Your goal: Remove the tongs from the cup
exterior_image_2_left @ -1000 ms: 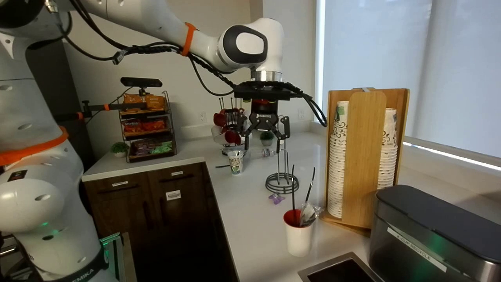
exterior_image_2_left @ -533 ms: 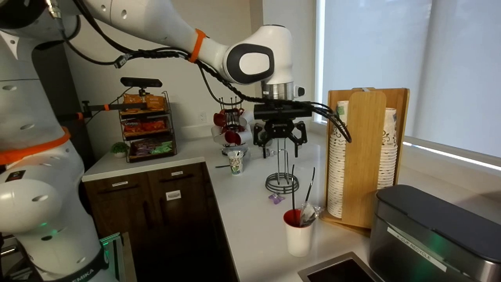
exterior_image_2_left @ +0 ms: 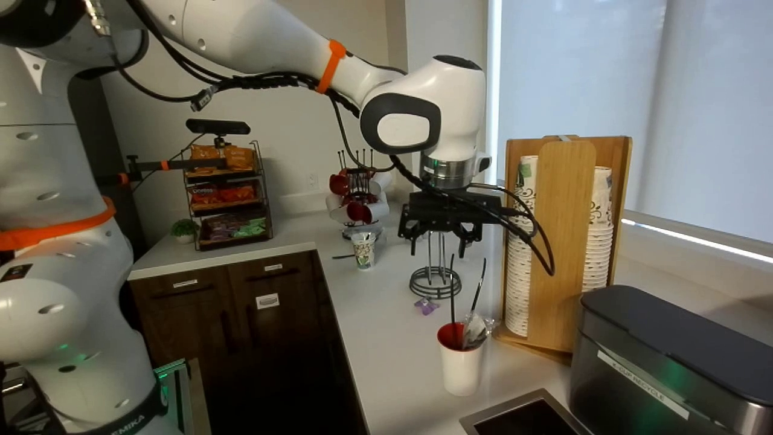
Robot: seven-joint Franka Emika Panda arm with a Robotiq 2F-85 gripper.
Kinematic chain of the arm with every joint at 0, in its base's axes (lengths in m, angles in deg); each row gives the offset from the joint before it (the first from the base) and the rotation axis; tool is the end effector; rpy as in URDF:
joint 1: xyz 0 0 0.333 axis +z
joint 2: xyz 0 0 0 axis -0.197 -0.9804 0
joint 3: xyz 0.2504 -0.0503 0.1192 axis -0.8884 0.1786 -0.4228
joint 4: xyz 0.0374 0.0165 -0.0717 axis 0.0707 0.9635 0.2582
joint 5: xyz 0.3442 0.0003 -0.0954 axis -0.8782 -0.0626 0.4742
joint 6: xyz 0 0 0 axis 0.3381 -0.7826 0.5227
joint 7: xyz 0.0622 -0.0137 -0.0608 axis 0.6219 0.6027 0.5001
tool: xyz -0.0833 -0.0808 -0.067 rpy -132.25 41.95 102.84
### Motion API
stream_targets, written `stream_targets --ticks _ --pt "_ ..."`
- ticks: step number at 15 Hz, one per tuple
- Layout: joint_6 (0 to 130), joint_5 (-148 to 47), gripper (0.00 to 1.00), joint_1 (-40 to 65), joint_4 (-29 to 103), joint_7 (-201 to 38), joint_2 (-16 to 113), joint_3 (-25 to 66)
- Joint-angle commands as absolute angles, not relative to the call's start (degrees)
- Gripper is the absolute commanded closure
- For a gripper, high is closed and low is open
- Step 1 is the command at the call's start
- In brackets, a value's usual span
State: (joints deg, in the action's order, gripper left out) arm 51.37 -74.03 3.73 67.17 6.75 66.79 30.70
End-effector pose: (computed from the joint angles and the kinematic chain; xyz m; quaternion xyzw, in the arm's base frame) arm 0.4785 -0.1653 0.3807 -0.8917 -0.4246 -0.1259 0.0935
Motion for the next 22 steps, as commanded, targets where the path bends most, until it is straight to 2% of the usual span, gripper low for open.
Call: stream_targets --ticks 1,7,13,15,17,19,22 --pt "52.9 -75.3 0.0 2.9 67.6 7.7 67.1 29.5" --pt "59.4 -84.9 0.0 2.2 67.0 14.4 62.3 29.4" --pt "60.9 -85.9 0.0 1.0 67.5 12.7 57.3 27.1" --pt "64.5 -85.6 0.04 0.8 68.1 12.4 56.0 26.2" --pt "69.7 -85.6 0.13 0.6 68.9 12.7 54.9 25.1" --pt "72.8 -84.8 0.35 0.5 69.4 12.1 54.0 24.0" --pt "75.1 -84.1 0.59 0.2 70.1 11.9 53.2 22.3"
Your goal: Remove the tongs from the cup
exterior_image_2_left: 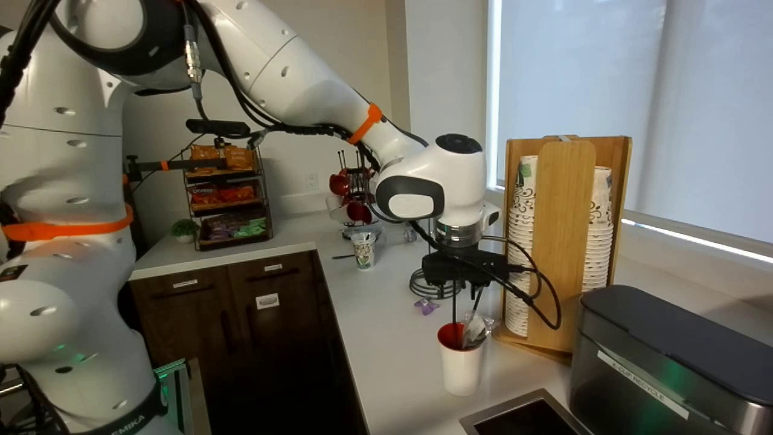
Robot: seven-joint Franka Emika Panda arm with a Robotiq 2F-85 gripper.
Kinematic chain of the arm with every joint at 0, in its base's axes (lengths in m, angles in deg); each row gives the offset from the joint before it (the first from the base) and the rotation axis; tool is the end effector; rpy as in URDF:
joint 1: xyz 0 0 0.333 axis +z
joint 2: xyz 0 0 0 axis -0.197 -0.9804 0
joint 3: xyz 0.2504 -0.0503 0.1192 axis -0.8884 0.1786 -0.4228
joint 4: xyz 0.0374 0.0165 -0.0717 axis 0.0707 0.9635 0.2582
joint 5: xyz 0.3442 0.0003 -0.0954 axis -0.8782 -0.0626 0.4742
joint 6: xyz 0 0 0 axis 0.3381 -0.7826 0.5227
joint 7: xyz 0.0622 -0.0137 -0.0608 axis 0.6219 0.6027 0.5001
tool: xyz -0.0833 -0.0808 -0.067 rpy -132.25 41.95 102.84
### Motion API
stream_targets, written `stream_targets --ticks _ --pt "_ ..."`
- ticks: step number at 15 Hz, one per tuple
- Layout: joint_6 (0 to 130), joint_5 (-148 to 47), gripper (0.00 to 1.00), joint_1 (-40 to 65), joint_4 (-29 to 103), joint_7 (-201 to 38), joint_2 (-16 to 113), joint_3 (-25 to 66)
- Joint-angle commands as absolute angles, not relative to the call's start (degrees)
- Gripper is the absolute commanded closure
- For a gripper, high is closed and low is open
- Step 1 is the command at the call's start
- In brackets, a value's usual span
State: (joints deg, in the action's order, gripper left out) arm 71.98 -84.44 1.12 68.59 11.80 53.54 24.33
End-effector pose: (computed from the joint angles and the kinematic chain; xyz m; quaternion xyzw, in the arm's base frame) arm 0.5189 -0.1611 0.2820 -0.9025 -0.3943 -0.1651 0.0531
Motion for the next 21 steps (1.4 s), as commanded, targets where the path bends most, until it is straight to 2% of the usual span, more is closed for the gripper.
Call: stream_targets --ticks 1,5,6,15,21 --pt "75.7 -83.9 0.66 0.2 70.5 11.8 53.2 21.9" --pt "78.1 -82.2 0.97 0.9 73.8 11.4 56.4 20.6" --pt "79.1 -81.7 1.0 1.1 74.8 11.2 57.4 20.3" --pt "83.3 -72.0 0.99 3.7 81.5 7.7 66.5 20.0" --pt "78.9 -63.4 0.99 7.3 82.2 7.6 68.3 19.0"
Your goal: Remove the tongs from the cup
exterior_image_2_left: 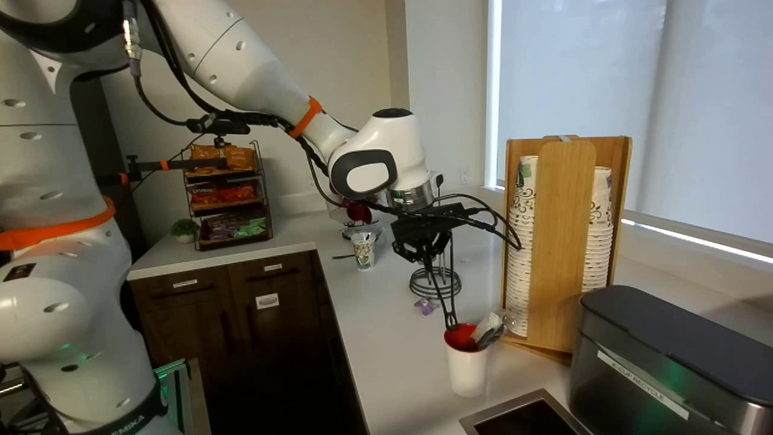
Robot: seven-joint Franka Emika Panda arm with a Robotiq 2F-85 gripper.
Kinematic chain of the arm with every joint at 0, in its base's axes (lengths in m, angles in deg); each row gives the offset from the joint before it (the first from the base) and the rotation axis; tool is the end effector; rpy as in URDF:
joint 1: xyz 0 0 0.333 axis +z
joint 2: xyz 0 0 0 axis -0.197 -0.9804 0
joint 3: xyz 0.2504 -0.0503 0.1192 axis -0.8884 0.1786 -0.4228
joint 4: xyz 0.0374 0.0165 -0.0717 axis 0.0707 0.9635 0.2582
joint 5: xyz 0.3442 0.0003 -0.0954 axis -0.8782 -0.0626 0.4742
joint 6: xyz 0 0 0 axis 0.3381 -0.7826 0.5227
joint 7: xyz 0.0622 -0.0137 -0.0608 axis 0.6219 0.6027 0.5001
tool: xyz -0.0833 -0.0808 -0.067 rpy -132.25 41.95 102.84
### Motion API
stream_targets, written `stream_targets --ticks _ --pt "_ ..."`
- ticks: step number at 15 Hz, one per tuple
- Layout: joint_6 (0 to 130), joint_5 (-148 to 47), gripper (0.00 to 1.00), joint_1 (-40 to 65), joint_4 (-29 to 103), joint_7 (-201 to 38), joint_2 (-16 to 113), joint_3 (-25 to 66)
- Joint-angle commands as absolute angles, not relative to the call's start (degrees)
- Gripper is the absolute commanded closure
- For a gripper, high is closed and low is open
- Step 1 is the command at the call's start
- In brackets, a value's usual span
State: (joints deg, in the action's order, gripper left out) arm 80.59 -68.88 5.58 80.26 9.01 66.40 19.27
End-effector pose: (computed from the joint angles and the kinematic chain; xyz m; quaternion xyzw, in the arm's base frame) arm 0.4978 -0.0771 0.3290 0.8333 0.5286 0.1550 0.0453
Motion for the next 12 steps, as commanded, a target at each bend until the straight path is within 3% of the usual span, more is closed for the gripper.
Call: stream_targets --ticks 1,11,12 --pt "77.6 -60.1 0.99 7.8 82.3 6.4 68.1 18.7" --pt "54.6 -50.9 0.99 9.8 74.1 15.1 57.6 17.0" --pt "52.8 -50.8 0.7 9.7 72.9 16.3 56.2 16.8"
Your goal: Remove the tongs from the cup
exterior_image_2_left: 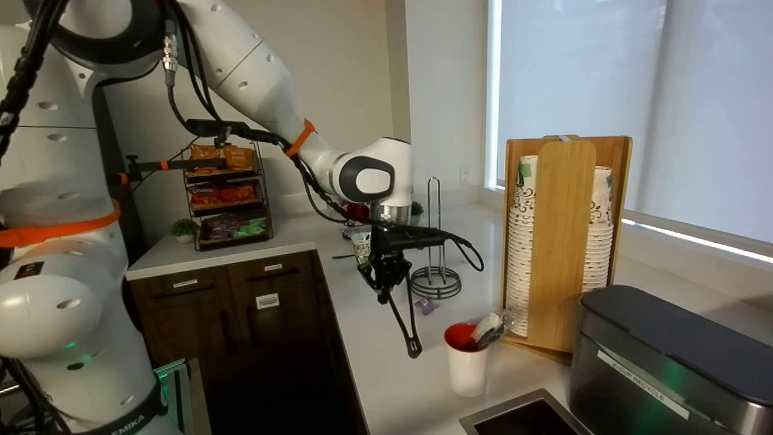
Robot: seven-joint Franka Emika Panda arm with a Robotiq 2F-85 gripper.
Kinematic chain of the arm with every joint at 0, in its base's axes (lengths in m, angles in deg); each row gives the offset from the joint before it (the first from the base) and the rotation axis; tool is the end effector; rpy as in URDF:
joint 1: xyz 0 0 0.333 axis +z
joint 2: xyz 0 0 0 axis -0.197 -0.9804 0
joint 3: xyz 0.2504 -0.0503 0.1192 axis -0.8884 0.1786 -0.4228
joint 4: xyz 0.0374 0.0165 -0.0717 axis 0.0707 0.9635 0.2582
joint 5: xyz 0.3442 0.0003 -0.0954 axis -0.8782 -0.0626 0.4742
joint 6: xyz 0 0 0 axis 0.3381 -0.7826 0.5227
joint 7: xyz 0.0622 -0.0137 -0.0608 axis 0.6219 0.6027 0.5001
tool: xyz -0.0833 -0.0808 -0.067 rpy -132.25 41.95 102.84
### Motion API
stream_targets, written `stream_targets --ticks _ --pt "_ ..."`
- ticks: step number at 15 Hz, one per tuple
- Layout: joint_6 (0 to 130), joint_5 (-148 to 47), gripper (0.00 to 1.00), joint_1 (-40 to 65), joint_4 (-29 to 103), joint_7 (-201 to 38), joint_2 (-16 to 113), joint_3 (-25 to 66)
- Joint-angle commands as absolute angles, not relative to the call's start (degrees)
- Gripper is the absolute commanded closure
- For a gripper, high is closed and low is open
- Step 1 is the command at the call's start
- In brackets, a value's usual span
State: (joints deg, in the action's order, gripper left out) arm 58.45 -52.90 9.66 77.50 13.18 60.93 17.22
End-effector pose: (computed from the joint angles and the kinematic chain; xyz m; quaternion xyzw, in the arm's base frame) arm 0.4661 -0.0198 0.2650 -0.7184 -0.6914 0.0559 0.0520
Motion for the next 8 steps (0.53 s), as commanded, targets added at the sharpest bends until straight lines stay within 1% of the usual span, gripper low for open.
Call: stream_targets --ticks 1,4,5,8 --pt "51.2 -50.8 0.7 9.5 71.6 17.2 55.0 16.7" --pt "48.9 -50.6 0.49 9.2 68.7 18.5 52.3 16.3" --pt "49.1 -50.7 0.4 9.1 68.1 18.4 51.9 16.3" --pt "54.2 -51.4 0.18 9.2 68.4 15.4 53.3 16.3"
